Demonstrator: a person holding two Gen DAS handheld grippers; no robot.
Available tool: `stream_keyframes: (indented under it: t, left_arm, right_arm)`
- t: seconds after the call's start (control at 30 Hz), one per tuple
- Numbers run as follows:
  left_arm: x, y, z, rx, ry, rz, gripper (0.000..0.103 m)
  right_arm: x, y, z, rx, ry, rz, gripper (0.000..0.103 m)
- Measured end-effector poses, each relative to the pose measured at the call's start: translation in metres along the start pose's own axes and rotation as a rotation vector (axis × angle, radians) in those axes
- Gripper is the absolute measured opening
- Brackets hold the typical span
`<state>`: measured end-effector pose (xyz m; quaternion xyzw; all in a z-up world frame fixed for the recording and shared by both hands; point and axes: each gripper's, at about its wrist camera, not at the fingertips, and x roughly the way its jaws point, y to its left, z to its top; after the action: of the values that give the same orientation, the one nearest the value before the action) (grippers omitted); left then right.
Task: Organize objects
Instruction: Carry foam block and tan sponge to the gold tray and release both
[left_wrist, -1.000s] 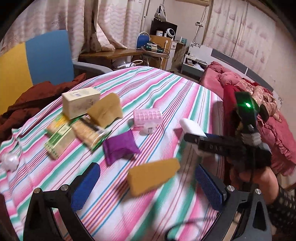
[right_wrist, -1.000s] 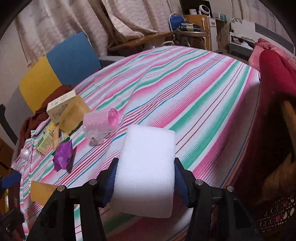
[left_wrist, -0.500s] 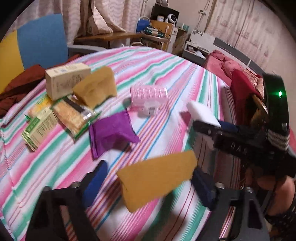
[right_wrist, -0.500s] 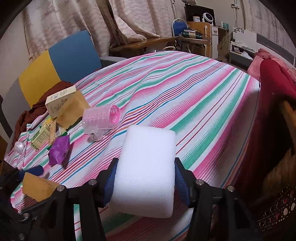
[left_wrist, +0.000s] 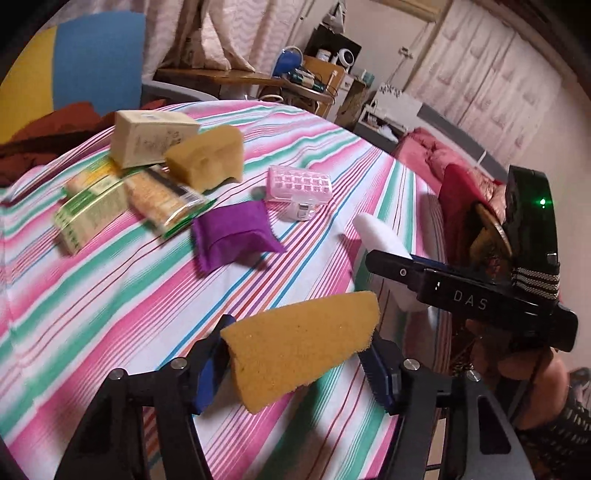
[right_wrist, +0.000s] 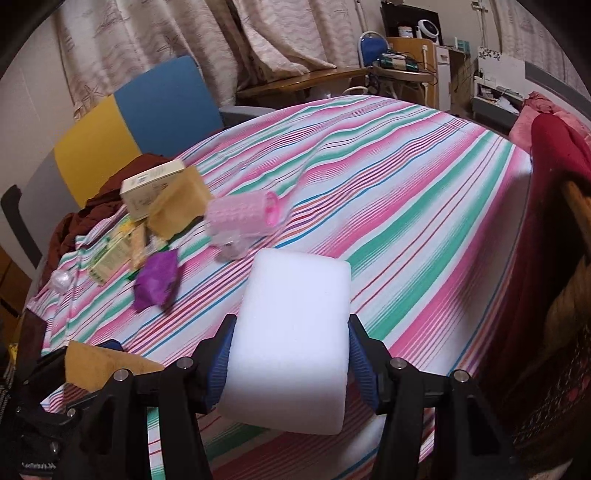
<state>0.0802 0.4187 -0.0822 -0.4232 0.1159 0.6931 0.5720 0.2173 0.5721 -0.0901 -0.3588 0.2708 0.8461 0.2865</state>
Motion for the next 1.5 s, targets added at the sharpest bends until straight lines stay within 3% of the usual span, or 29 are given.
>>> stream_keyframes:
  t: [0.57,0.87,1.17,1.5]
  left_arm:
    - [-0.079,0.042,-0.057,-0.166,-0.117,0.002,0.064]
    - [-0.145,0.057,-0.079,-0.227,-0.257,0.017,0.064]
    - [-0.221,0.091,-0.110,-0.303,-0.386,0.133,0.064]
    - [-0.287,0.159,-0.159,-0.492,-0.484,0.314,0.064]
  right_arm:
    - [-0.013,0.086,-0.031,-0.165,0.068,0.146,0.058]
    - [-0.022,0.138,-0.037,-0.252,0.080,0.222,0.058]
    - [-0.036,0.214,-0.047,-0.387,0.076,0.337,0.058]
    - [-0.053,0.314,-0.067,-0.549,0.071,0.485,0.058]
